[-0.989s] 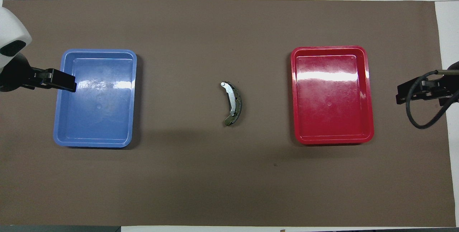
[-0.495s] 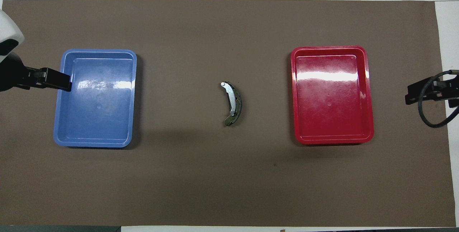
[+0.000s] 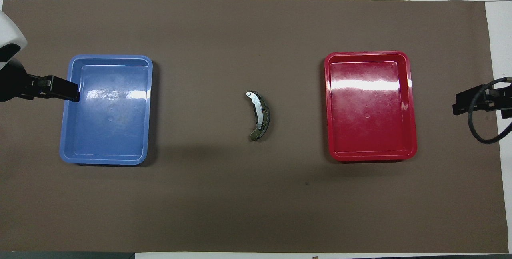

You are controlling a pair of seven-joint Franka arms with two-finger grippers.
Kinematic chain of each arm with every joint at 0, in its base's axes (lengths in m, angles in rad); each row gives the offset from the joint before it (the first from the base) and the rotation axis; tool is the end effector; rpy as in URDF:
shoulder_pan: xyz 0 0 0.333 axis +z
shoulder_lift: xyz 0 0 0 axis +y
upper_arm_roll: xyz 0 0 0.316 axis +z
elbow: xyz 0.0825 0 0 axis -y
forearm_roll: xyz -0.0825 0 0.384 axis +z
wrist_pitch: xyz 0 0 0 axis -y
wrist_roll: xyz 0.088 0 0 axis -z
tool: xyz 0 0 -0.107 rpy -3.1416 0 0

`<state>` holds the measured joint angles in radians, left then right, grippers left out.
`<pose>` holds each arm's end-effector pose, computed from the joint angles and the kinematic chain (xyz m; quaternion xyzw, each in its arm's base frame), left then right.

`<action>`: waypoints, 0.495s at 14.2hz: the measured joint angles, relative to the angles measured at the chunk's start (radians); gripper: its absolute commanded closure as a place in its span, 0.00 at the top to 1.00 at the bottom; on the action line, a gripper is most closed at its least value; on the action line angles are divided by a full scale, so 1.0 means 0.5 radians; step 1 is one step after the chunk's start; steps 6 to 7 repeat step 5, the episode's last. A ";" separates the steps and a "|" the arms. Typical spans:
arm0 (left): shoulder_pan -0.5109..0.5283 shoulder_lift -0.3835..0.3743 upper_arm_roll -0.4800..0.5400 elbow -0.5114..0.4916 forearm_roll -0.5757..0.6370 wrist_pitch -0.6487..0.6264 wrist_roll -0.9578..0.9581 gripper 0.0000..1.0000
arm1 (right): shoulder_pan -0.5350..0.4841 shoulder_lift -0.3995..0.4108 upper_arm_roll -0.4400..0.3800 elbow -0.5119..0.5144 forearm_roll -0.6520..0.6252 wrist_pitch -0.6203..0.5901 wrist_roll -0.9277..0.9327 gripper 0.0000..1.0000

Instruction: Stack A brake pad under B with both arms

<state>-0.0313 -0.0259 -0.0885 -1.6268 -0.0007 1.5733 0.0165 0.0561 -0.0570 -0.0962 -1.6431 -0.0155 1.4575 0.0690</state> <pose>0.5416 -0.0659 0.6125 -0.9976 0.0681 0.0138 0.0015 0.5227 -0.0242 0.6123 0.9964 -0.0545 -0.0643 0.0059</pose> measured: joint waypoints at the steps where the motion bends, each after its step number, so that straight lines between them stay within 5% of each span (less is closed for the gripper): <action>1: 0.000 0.000 0.000 0.000 0.000 0.000 0.000 1.00 | -0.005 0.000 0.000 -0.003 0.000 0.000 0.000 1.00; 7: 0.000 0.000 0.000 0.000 0.000 0.000 0.000 1.00 | -0.021 0.000 0.000 -0.004 0.000 0.000 0.000 1.00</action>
